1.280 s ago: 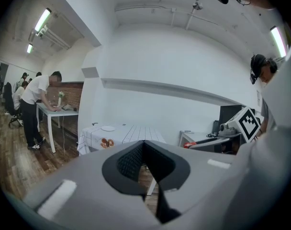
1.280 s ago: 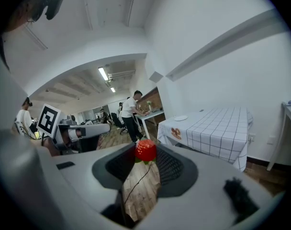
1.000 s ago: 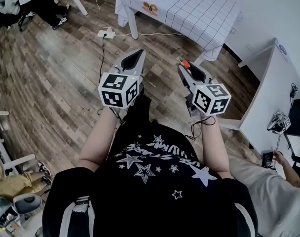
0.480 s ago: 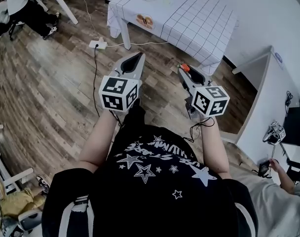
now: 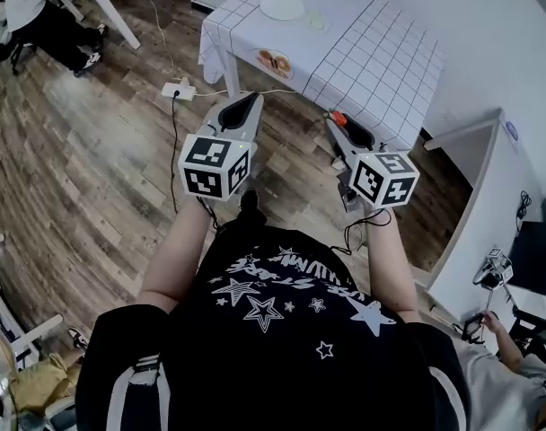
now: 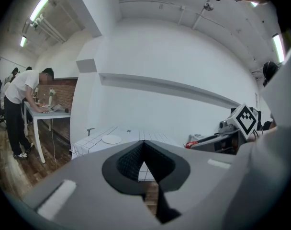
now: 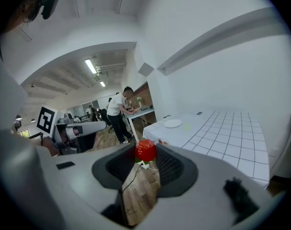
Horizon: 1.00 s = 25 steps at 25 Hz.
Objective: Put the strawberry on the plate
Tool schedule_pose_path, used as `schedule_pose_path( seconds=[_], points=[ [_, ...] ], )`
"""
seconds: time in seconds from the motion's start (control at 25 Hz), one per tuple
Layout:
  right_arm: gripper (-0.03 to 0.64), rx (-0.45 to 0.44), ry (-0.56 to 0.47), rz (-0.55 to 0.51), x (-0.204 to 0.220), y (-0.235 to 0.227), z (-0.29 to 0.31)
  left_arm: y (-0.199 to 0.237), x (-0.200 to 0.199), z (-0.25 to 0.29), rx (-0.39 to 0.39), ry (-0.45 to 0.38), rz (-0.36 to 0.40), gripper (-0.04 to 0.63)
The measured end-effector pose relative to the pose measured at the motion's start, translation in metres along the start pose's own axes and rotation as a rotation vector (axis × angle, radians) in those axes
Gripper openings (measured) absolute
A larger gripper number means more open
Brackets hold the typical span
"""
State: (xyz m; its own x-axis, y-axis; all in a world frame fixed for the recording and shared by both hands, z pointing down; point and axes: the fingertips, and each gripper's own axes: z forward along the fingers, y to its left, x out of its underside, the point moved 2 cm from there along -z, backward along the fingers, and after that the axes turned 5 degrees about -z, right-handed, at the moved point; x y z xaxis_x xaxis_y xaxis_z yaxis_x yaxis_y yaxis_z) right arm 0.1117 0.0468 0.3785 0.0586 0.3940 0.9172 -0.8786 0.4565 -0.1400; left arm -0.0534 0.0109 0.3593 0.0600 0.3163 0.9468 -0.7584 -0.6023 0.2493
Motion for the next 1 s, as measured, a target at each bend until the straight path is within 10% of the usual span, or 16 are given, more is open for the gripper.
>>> schedule_pose_path(
  seconds=[1.0],
  points=[
    [0.143, 0.057, 0.050, 0.043, -0.037, -0.029, 0.129, 0.116, -0.022, 0.071, 0.055, 0.054, -0.031, 0.009]
  ],
)
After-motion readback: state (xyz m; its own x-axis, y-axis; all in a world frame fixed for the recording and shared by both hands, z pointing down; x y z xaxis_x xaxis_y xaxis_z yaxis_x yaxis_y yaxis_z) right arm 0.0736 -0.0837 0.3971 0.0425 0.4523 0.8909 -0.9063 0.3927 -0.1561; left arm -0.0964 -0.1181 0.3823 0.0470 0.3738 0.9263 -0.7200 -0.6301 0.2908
